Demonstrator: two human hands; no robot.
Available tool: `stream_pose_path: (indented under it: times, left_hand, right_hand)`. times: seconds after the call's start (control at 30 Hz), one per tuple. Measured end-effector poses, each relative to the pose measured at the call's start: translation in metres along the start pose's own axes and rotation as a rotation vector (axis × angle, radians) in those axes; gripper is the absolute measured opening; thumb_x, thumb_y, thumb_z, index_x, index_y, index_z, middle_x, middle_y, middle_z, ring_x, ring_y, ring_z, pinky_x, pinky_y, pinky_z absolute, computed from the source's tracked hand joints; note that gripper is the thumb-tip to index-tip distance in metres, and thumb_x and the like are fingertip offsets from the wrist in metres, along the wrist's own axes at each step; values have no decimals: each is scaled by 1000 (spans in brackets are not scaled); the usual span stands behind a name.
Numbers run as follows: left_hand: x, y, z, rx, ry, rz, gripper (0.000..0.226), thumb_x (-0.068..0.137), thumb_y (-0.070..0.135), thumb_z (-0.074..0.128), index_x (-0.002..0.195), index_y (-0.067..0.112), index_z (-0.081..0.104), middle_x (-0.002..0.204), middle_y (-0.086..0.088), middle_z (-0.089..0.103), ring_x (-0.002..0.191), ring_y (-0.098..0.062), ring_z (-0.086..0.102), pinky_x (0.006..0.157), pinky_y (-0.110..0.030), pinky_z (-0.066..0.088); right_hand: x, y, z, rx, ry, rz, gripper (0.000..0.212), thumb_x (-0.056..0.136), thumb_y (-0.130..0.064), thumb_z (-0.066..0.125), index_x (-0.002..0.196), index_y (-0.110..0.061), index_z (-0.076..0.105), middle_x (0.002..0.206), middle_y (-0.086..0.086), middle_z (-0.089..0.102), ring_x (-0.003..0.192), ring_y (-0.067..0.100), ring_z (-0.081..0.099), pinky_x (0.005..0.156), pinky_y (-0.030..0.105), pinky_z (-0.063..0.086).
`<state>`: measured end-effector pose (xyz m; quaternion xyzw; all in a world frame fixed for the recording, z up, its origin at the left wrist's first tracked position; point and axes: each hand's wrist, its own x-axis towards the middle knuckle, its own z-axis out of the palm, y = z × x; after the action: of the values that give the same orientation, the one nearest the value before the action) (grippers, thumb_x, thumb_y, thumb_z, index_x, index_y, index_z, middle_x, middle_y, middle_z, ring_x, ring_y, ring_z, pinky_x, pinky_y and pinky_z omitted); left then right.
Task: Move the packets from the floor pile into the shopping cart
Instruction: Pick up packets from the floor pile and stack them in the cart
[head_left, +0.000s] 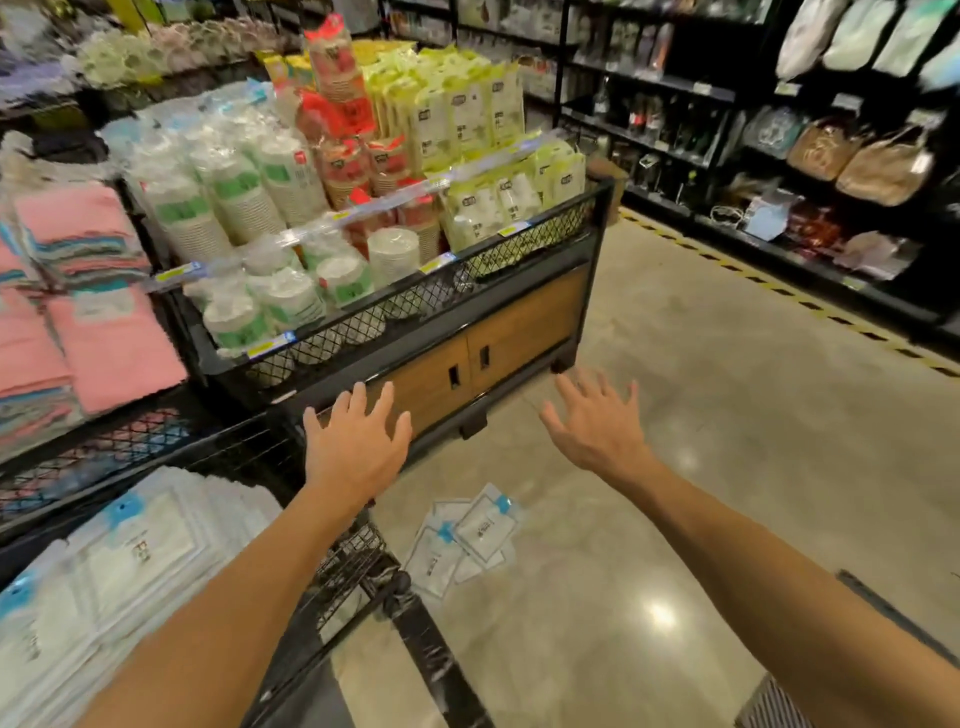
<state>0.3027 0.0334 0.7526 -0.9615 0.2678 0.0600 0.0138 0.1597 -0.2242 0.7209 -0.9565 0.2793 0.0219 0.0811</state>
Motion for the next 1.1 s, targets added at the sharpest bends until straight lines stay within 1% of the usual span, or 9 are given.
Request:
stream_pose_path:
  times: [0.3, 0.43, 0.53, 0.67, 0.73, 0.87, 0.93, 1.03, 1.1]
  left_hand:
    - [68, 36, 57, 53, -25, 103, 65, 103, 60, 13, 162, 31, 13, 169, -6, 18, 155, -24, 16, 121, -61, 15]
    - [112, 41, 95, 53, -93, 154, 66, 103, 58, 12, 162, 29, 12, 169, -7, 15, 156, -25, 14, 121, -61, 14]
    - [146, 41, 134, 59, -132, 192, 66, 103, 57, 15, 162, 27, 15, 169, -8, 17, 155, -26, 16, 121, -62, 15]
    - [180, 36, 196, 53, -225, 168, 69, 101, 57, 12, 160, 23, 27, 164, -10, 31, 150, -28, 31, 116, -63, 26]
    - [190, 34, 236, 39, -271, 164, 72, 99, 56, 10, 159, 22, 30, 162, -11, 35, 148, -30, 34, 115, -63, 26]
    - [203, 25, 331, 76, -354, 122, 74, 98, 57, 6, 163, 24, 17, 165, -9, 31, 151, -29, 28, 119, -61, 13]
    - [216, 21, 381, 72, -372, 63, 71, 100, 56, 9, 162, 25, 19, 164, -8, 31, 152, -27, 26, 120, -61, 14]
    - [234, 14, 471, 65, -413, 8, 65, 104, 54, 7, 163, 29, 0, 170, -3, 8, 157, -23, 8, 123, -59, 8]
    - [247, 8, 531, 95, -381, -11, 63, 105, 51, 14, 163, 27, 3, 170, -4, 9, 157, -24, 11, 123, -60, 10]
  right_hand:
    - [48, 44, 38, 3, -102, 89, 67, 104, -58, 23, 163, -26, 22, 171, 10, 17, 158, 35, 13, 125, 65, 5]
    - [63, 49, 69, -41, -163, 158, 75, 96, -62, 12, 159, -25, 31, 164, 9, 33, 150, 35, 29, 122, 64, 16]
    - [79, 54, 103, -57, -159, 184, 72, 95, -60, 19, 148, -20, 47, 144, 11, 52, 130, 37, 49, 111, 64, 33]
    - [111, 57, 153, -129, -231, 188, 70, 97, -60, 25, 151, -20, 44, 148, 10, 52, 133, 37, 48, 109, 62, 36]
    - [132, 57, 186, -153, -287, 180, 76, 96, -62, 19, 156, -21, 39, 156, 12, 45, 142, 38, 42, 114, 62, 32]
    - [174, 55, 271, -165, -411, 144, 86, 92, -66, 5, 164, -24, 23, 169, 10, 25, 156, 35, 22, 122, 58, 19]
    - [196, 56, 326, -161, -423, 110, 86, 92, -66, 6, 165, -23, 21, 170, 10, 22, 157, 35, 18, 123, 59, 16]
    - [224, 58, 412, -156, -435, 66, 82, 95, -65, 13, 164, -22, 23, 169, 11, 24, 156, 36, 21, 122, 60, 17]
    - [240, 62, 470, -174, -467, 44, 79, 97, -63, 12, 165, -23, 14, 172, 10, 16, 158, 34, 14, 124, 59, 11]
